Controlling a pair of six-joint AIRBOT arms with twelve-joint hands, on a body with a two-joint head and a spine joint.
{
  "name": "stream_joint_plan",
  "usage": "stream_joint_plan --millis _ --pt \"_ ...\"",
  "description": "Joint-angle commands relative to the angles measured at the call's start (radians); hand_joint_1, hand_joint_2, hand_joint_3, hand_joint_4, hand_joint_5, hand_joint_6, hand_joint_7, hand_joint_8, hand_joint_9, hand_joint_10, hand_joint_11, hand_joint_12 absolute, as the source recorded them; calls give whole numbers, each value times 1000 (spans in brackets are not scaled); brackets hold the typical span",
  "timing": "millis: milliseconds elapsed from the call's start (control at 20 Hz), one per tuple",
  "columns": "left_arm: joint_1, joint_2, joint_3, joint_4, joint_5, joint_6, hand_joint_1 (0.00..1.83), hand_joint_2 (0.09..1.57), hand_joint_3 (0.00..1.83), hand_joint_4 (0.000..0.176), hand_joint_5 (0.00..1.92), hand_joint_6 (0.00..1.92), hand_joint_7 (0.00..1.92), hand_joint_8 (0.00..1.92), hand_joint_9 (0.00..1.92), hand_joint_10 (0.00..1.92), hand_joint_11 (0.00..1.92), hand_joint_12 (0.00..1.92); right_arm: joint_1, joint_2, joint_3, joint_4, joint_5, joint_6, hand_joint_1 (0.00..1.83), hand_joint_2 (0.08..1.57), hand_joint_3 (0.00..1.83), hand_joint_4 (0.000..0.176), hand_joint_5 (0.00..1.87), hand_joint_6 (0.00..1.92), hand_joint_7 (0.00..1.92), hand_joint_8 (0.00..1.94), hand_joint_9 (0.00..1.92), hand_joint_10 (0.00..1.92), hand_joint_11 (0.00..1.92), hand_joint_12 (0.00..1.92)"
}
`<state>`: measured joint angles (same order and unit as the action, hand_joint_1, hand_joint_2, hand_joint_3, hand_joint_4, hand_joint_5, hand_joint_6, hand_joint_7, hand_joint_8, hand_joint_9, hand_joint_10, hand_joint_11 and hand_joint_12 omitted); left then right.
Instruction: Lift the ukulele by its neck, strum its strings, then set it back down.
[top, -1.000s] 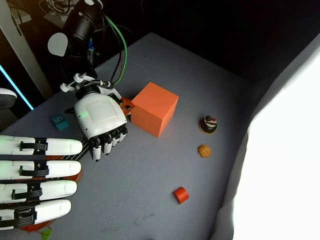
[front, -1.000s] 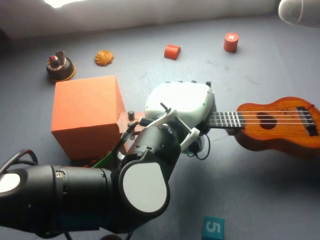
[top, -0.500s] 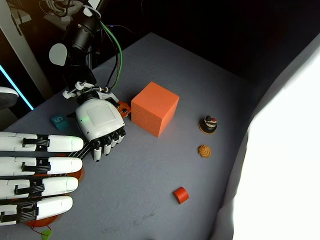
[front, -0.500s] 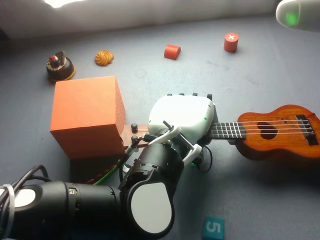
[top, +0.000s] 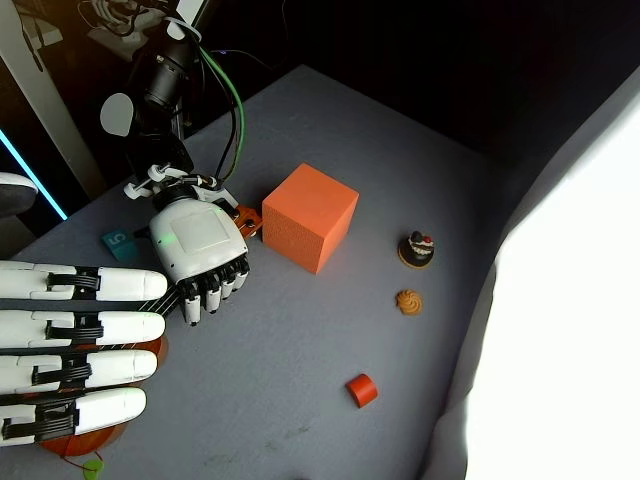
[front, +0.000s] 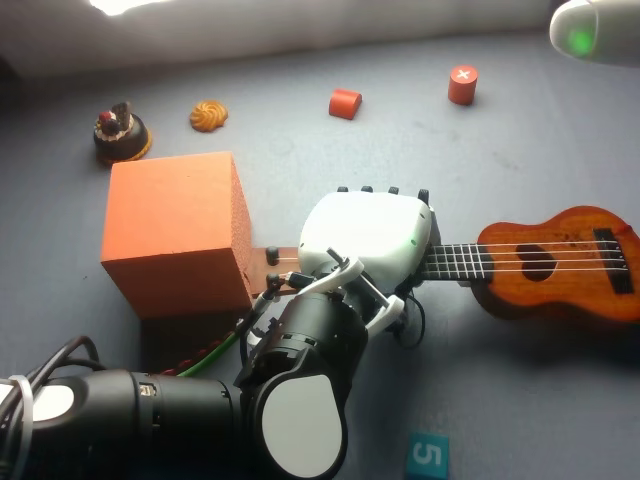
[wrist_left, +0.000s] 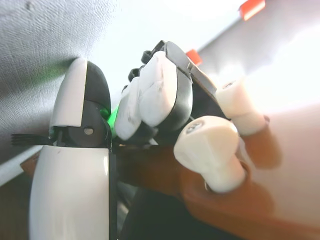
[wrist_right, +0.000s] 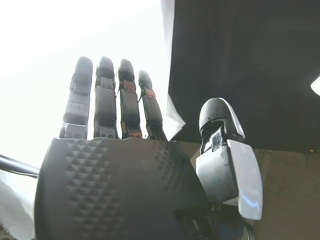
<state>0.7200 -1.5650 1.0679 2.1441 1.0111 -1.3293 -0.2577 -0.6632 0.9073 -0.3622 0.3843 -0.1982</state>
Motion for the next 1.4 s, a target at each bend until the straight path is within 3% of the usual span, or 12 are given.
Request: stream_joint_plan --millis 0,100,250,400,450,500,600,650,850,1050,1100,1350 --pt "3 -5 7 59 54 4 1103 1258 70 0 700 1667 1071 1921 1203 1921 1191 1921 13 7 -2 22 117 4 0 1279 0 0 221 6 258 3 213 4 0 474" --pt "3 -5 8 59 54 5 1124 990 669 0 627 1622 815 1801 1007 1921 967 1921 13 7 -3 20 118 4 0 1277 0 0 220 5 261 3 218 6 0 482" --pt "3 -4 8 59 50 7 1097 1156 344 0 562 1645 712 1579 728 1823 690 1921 12 7 -5 19 119 4 0 1282 1 0 215 3 261 2 212 2 0 448" --pt "4 -1 4 59 49 10 1047 1338 61 10 489 1687 619 1650 607 1776 576 1921 12 8 -6 18 119 3 0 1282 1 0 213 2 254 0 207 0 0 445" --pt "4 -1 3 59 49 11 916 1231 0 0 339 1233 399 1215 437 1476 397 1683 12 8 -7 18 119 3 0 1281 1 0 211 1 260 3 211 2 0 447" --pt "4 -1 3 59 49 12 916 1231 0 0 339 1233 399 1215 437 1476 397 1683 12 8 -7 18 119 3 0 1281 1 0 211 1 260 3 211 2 0 447" --pt "2 -1 2 59 48 14 734 1138 0 37 352 202 451 101 440 529 109 1298 12 8 -7 17 119 2 0 1283 1 0 227 6 287 7 241 11 0 515" --pt "1 0 2 59 43 18 703 1114 0 47 381 36 446 6 488 278 71 1276 11 8 -7 15 119 1 0 1281 0 0 229 6 284 4 231 6 0 524" --pt "-8 12 -5 59 19 41 577 1081 0 74 211 0 255 0 398 34 0 1174 8 8 -7 9 119 -11 0 1279 0 0 228 4 274 0 220 1 0 489" --pt "-27 42 -19 59 -25 78 274 1002 0 110 4 0 10 0 50 0 0 743 3 8 -10 9 114 -55 0 1282 1 0 204 0 254 1 209 3 0 447" --pt "-35 53 -23 59 -47 94 219 978 0 122 0 0 0 0 1 0 0 459 3 8 -10 9 113 -59 0 1277 0 0 224 8 260 2 209 2 0 465" --pt "-92 118 -46 47 -178 167 145 978 2 117 0 0 0 0 0 0 0 219 2 8 -10 9 113 -68 0 1284 1 0 213 1 266 1 222 6 0 488"
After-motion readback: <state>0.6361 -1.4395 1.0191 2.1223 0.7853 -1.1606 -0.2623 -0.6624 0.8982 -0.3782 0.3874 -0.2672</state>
